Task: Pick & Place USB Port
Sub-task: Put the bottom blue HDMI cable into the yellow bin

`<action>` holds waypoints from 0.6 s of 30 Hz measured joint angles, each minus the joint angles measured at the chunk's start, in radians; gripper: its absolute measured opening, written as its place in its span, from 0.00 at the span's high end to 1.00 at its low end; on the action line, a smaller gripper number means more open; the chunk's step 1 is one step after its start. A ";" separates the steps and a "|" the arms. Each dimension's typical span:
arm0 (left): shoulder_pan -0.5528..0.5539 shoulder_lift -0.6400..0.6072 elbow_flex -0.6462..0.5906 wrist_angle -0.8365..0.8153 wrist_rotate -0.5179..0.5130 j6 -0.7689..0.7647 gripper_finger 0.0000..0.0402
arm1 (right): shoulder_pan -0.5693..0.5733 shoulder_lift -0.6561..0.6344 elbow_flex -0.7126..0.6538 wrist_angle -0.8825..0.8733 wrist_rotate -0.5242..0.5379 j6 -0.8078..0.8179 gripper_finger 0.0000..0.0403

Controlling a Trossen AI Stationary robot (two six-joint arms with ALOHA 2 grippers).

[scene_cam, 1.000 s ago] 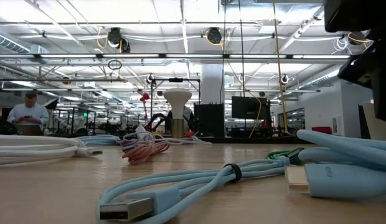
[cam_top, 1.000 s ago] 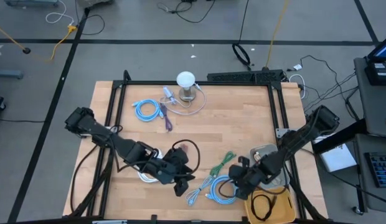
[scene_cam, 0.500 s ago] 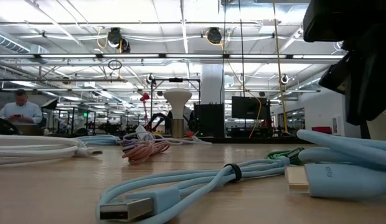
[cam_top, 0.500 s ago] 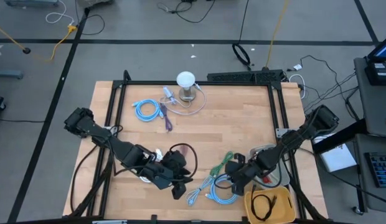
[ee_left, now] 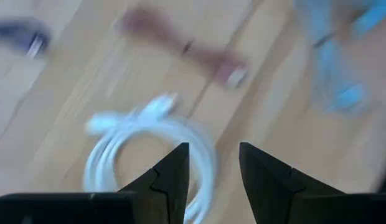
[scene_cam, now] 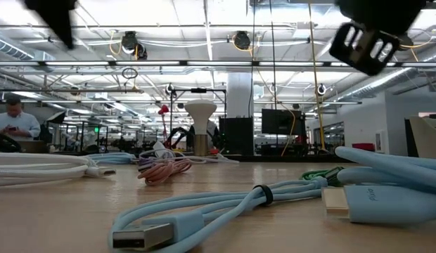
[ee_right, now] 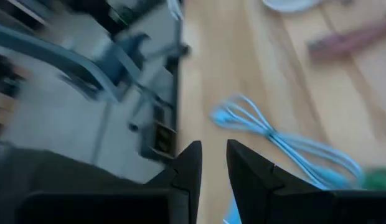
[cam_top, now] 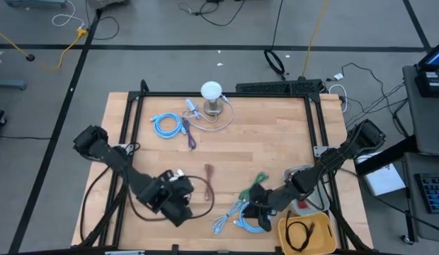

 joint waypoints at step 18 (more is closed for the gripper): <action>-0.107 -0.015 -0.246 0.225 -0.063 -0.457 0.64 | 0.009 0.000 0.456 -0.688 0.156 -0.400 0.82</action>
